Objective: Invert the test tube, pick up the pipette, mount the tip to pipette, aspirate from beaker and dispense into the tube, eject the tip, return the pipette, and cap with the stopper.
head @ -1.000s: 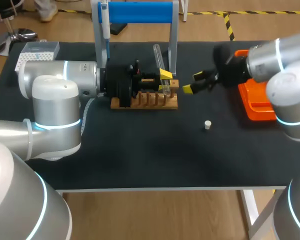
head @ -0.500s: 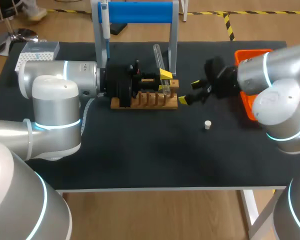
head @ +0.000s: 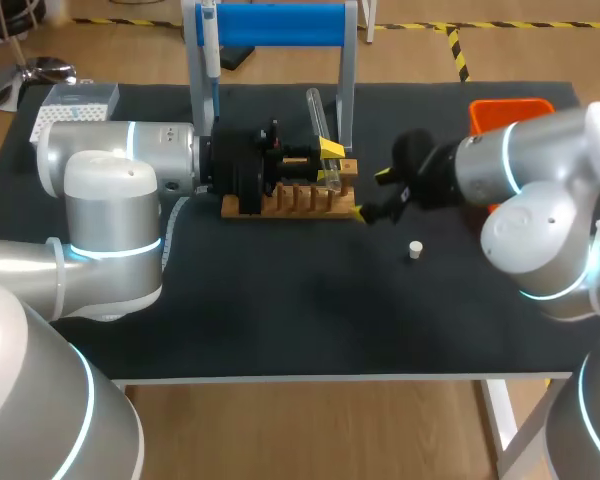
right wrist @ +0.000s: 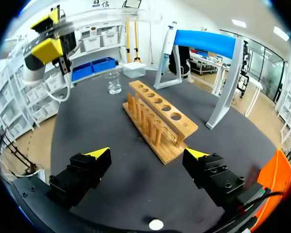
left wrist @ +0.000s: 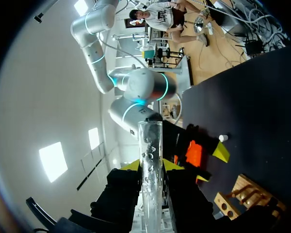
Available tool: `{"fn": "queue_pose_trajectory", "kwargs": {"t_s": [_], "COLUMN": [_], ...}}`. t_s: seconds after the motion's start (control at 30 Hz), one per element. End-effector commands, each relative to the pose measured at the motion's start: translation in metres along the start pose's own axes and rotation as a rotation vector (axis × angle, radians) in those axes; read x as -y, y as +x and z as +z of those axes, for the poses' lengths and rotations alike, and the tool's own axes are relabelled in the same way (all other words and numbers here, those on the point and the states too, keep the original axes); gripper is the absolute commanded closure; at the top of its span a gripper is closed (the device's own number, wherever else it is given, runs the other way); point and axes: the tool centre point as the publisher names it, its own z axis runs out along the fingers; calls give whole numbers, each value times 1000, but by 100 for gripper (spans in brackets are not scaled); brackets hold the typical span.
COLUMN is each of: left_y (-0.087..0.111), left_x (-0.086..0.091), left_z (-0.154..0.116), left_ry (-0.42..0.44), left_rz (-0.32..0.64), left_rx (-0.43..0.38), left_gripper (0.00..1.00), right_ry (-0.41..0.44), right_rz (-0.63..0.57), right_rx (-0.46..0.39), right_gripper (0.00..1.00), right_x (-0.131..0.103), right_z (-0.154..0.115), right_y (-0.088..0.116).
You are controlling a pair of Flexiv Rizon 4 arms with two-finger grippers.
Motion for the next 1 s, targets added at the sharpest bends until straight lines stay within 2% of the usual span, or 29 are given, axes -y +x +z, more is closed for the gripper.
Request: {"fn": "queue_pose_trajectory", "kwargs": {"t_s": [0.03,0.47,1.0], "left_y": [0,0,0], "left_x": [0,0,0], "left_z": [0,0,0], "left_ry": [0,0,0], "left_rz": [1,1,1], "left_rx": [-1,-1,-1], "left_gripper": [100,100,100], "right_ry": [-18,-54,-54], "right_rz": [-14,-92,-111], "right_rx": [-2,-39,-20], "right_gripper": [0,0,0], "right_x": [8,20,22], "right_z": [9,14,19], "right_y": [-3,-15,-23]}}
